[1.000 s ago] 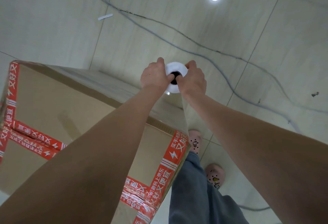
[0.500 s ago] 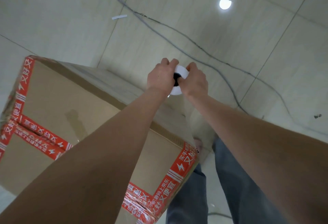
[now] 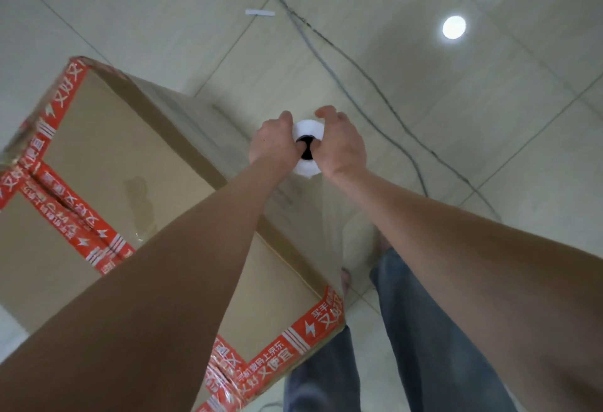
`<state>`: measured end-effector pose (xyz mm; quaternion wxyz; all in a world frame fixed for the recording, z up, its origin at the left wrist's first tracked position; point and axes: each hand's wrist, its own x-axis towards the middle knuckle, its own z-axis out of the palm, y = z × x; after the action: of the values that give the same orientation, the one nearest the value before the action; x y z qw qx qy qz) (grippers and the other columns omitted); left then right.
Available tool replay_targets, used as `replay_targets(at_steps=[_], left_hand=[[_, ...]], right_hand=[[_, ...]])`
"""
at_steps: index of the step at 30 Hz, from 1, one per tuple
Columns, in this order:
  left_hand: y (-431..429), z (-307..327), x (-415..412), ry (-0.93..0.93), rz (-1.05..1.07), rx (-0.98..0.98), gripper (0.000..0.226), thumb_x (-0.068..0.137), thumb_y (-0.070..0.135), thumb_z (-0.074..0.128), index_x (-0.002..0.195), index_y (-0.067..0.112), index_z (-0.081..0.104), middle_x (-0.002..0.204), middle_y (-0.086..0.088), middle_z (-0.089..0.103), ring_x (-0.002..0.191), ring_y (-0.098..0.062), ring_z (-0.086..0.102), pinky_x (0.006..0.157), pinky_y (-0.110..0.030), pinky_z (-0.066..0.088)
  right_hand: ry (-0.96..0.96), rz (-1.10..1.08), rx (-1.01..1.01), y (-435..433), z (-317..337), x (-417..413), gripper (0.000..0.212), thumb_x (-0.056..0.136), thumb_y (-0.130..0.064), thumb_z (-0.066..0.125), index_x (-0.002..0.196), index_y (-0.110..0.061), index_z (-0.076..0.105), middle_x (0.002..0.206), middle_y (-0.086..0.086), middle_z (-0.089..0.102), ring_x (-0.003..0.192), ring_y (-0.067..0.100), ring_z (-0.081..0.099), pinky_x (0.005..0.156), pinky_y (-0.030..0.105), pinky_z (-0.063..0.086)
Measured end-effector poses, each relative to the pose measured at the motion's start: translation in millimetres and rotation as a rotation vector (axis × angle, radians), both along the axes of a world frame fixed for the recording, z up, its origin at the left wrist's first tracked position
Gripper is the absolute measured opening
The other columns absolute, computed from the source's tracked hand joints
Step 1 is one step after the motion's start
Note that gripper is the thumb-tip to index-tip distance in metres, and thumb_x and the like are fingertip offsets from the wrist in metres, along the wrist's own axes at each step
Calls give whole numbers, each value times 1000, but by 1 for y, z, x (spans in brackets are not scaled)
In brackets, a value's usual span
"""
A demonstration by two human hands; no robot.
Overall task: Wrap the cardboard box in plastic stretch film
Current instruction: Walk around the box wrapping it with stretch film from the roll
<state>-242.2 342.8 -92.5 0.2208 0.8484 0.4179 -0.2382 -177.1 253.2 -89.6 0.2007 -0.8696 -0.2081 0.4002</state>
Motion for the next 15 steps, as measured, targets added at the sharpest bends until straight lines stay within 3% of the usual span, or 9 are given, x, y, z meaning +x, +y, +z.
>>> replay_targets(at_steps=[3, 6, 9, 12, 15], left_hand=[[10, 6, -1, 19, 51, 19, 32, 88, 29, 58, 109, 7, 48, 105, -17, 59, 92, -35, 56, 64, -34, 38], [31, 9, -7, 67, 204, 31, 36, 88, 33, 59, 111, 7, 48, 108, -16, 58, 91, -32, 54, 65, -34, 38], [54, 9, -19, 107, 301, 35, 39, 87, 34, 62, 113, 8, 51, 112, -16, 59, 101, -35, 57, 70, -35, 41], [61, 10, -26, 104, 269, 73, 35, 88, 26, 63, 115, 9, 51, 114, -15, 58, 101, -34, 59, 69, -34, 41], [63, 9, -26, 89, 239, 80, 35, 88, 18, 61, 121, 9, 51, 117, -16, 57, 103, -35, 57, 69, -33, 39]], right_hand=[[163, -209, -91, 5, 0, -3, 54, 89, -31, 59, 135, -17, 35, 128, 7, 49, 111, 30, 56, 80, 32, 41], [289, -199, -103, 17, 0, -4, 58, 88, -45, 59, 131, -12, 38, 123, 11, 56, 109, 31, 57, 80, 32, 42], [306, -118, -14, 41, 3, -8, 53, 89, -37, 60, 132, -13, 41, 122, 12, 58, 110, 30, 58, 81, 29, 42], [333, -78, -12, 63, 3, -12, 48, 89, -31, 60, 132, -16, 42, 123, 12, 57, 111, 30, 57, 85, 31, 43], [297, 5, -15, 71, -1, -13, 40, 89, -26, 58, 127, -18, 47, 114, 10, 60, 103, 28, 59, 74, 27, 41]])
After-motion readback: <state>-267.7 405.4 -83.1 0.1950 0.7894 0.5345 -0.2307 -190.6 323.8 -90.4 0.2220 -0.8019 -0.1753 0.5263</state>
